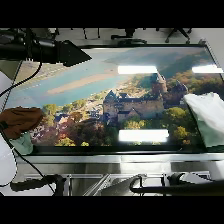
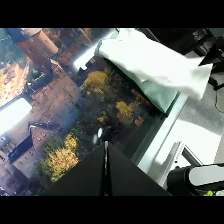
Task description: Fold the shirts.
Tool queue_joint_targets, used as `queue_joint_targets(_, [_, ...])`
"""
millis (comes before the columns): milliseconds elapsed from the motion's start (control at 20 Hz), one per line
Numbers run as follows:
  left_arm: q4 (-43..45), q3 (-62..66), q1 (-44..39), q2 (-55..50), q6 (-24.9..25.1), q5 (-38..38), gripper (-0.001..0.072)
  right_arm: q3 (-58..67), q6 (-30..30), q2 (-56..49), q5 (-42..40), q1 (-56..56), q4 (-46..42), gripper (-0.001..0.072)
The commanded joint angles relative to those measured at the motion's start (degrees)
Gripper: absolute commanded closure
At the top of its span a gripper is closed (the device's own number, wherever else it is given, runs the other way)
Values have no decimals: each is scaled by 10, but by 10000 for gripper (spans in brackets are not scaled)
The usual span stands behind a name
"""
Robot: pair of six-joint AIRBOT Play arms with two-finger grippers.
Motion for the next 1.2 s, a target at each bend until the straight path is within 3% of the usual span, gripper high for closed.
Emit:
queue_joint_targets(0, [0,0,0,0,0,-2,692,-1,-2,1,-26,2,15,60])
queue_joint_targets(150, [0,0,0,0,0,-2,692,9,-9,1,-94,17,160,98])
queue_joint_targets(250, [0,0,0,0,1,18,692,8,-33,1,-138,51,254,579])
queue_joint_targets(400, [2,0,1,0,12,26,694,7,-79,9,-191,146,307,692])
queue_joint_targets(600, [6,-78,-7,34,26,8,696,-50,-99,68,-244,308,258,693])
queue_joint_targets(750, [5,-248,-26,112,51,52,696,-174,-101,141,-279,430,202,693])
queue_joint_targets(950, [5,-470,-64,220,73,114,696,-371,-99,228,-356,572,197,693])
queue_joint_targets(1150, [5,-605,-94,295,81,167,695,-464,-99,247,-382,637,197,692])
